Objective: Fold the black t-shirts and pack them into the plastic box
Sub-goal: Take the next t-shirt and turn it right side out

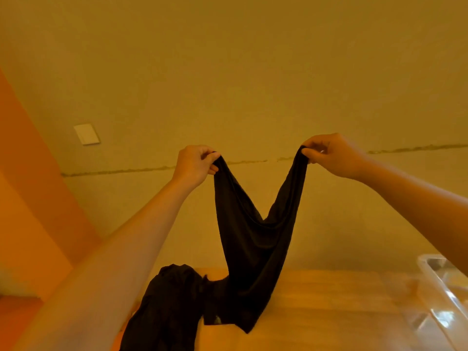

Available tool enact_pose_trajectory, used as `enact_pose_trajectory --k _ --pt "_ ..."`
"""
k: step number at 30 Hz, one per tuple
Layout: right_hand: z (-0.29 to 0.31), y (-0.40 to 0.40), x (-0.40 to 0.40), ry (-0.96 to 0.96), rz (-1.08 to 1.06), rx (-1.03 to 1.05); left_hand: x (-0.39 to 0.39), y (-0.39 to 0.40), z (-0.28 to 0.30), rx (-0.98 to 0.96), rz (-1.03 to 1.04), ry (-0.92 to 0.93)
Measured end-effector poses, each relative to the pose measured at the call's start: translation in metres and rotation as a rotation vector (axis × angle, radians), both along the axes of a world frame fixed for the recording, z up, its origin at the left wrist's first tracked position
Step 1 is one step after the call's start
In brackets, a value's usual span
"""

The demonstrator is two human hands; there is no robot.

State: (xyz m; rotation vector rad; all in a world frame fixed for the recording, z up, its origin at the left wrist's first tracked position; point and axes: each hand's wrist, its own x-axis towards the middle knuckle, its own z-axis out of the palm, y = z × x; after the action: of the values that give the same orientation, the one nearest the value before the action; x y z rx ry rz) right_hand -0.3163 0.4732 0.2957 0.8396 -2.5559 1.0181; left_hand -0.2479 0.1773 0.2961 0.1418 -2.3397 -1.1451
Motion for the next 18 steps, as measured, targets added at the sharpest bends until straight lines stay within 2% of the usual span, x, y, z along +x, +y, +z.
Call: enact_pose_trajectory --k 5,10,13,18 --pt "-0.003 0.061 -0.038 -0.004 -0.16 0.03 -0.021 0.0 -0.002 -0.014 0.146 0.003" --pt "-0.012 0.118 -0.076 -0.024 -0.278 0.049 -0.033 -0.021 -0.008 0.232 0.254 0.004" --pt "-0.011 0.139 -0.09 -0.038 -0.306 0.027 -0.035 -0.024 -0.007 0.378 0.242 0.025" --pt "0.003 0.151 -0.108 0.024 -0.3 -0.027 -0.039 -0.015 0.019 0.455 0.161 0.076"
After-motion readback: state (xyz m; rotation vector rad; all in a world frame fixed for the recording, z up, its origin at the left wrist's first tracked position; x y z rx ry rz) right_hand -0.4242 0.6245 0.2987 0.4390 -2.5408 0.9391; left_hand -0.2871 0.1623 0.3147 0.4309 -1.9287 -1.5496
